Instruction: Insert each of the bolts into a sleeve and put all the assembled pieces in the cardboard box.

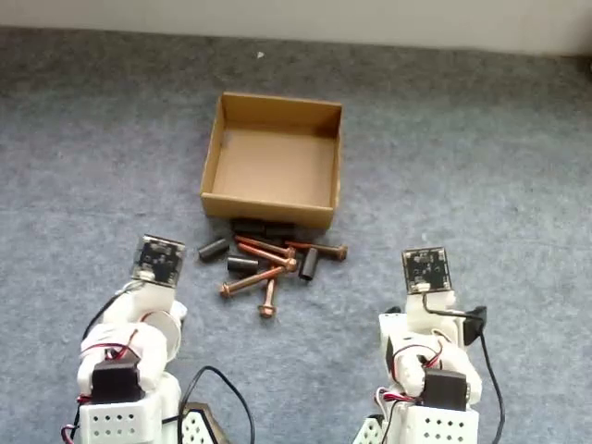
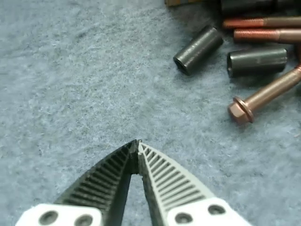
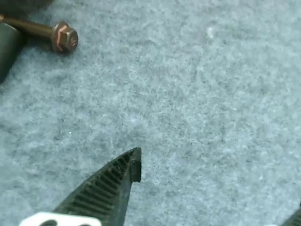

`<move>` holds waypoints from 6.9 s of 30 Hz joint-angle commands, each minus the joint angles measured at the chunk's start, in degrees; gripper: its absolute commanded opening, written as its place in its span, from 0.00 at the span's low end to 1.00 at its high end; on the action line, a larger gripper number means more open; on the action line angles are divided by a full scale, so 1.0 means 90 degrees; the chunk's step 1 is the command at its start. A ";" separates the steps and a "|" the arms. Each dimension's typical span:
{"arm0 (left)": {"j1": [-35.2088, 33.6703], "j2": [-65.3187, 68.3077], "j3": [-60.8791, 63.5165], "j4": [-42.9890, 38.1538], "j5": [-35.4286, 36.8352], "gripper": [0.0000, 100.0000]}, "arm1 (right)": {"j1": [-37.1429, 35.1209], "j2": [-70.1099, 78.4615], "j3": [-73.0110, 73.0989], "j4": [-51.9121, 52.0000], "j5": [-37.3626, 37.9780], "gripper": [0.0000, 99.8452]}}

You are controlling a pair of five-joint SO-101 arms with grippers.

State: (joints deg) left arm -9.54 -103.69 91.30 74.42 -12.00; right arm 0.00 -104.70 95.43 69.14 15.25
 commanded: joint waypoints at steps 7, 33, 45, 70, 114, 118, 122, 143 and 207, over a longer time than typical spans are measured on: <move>-0.1060 -0.0034 -0.0308 -0.0508 -0.0029 0.01 | 0.0044 -0.0054 -0.0806 0.0151 0.0068 0.49; -0.1089 -0.0034 -0.0259 -0.0508 -0.0029 0.01 | -0.0317 -0.0034 -0.2486 0.0591 0.0098 0.24; -0.1099 -0.0034 -0.0317 -0.0508 -0.0039 0.01 | -0.1431 0.4254 -0.5016 0.0747 0.0059 0.24; -0.1558 -0.0034 -0.0239 -0.0518 -0.0059 0.01 | -0.3766 1.0701 -0.7702 -0.0689 -0.2823 0.24; -0.1538 -0.0034 -0.0230 -0.0547 -0.0059 0.01 | -0.3287 0.8571 -0.6569 -0.0835 -0.2491 0.00; -0.1538 -0.0034 -0.0308 -0.0557 -0.0059 0.01 | -0.2789 0.7458 -0.5739 -0.0816 -0.2120 0.00; -0.1538 -0.0024 -0.0464 -0.0557 -0.0068 0.01 | -0.2183 0.6637 -0.4947 -0.0845 -0.1846 0.00; 0.0894 0.2007 -0.2886 -0.0508 -0.1006 0.04 | -0.0630 0.6325 -0.2730 -0.2974 -0.2139 0.00; 0.4879 1.5663 -1.1824 -0.0508 -0.3448 0.03 | 0.0923 0.6256 -0.2926 -0.2935 -0.2149 0.01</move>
State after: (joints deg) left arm 33.01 37.14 -13.58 70.11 -43.30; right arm 7.65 -46.68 71.43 43.47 -3.47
